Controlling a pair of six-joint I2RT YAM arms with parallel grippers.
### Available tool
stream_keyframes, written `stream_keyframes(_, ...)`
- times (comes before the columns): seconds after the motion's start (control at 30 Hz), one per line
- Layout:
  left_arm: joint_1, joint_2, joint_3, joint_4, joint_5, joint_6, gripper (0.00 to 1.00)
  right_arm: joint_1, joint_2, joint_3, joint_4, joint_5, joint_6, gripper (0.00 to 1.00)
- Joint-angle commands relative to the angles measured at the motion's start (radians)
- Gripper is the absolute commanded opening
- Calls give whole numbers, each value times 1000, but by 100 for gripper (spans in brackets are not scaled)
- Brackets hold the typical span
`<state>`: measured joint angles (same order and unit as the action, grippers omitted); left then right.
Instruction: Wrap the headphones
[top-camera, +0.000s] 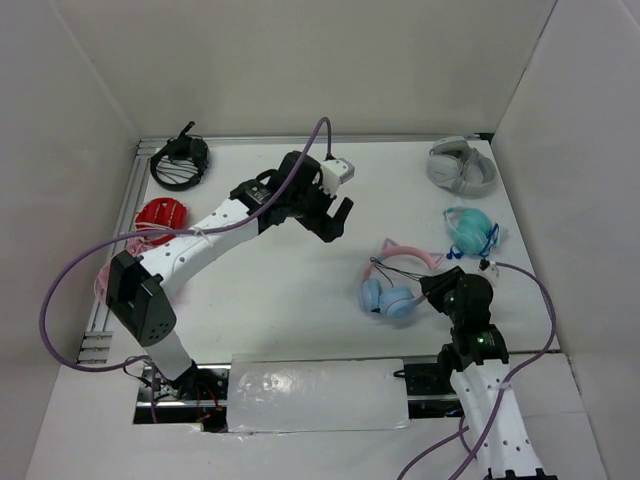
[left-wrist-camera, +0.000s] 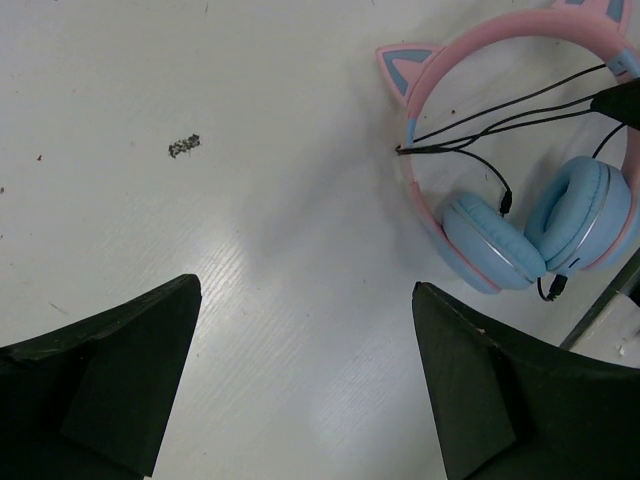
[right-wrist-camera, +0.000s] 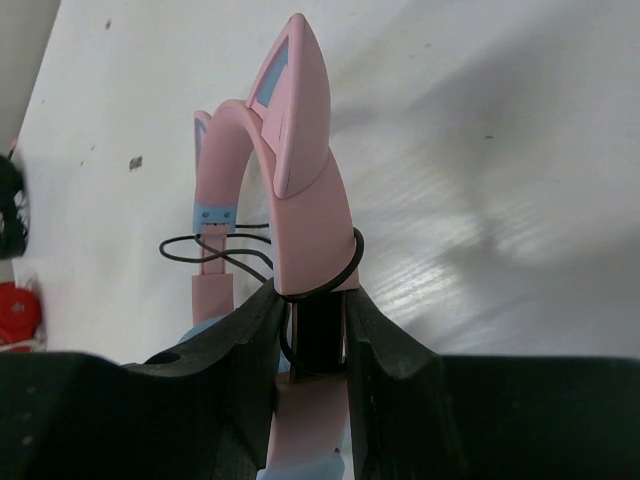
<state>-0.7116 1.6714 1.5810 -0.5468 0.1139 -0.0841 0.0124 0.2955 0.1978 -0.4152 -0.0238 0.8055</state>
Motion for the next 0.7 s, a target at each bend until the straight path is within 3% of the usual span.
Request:
stream_keyframes(0.0,3,14,16,39,23,-34,99,-6,-4,72,-88,146,87,0)
stream_keyframes(0.2,11,7,-16,71,24,-26,99,-6,-33,143,-244,463,273,0)
stream_keyframes(0.43,17,14,-19,81,18,-14,99,-5,10,164,-263,591,334,0)
stream_keyframes(0.67,35,22,-33,96,29,-8,99,-8,-67,284,-466,786,380,0)
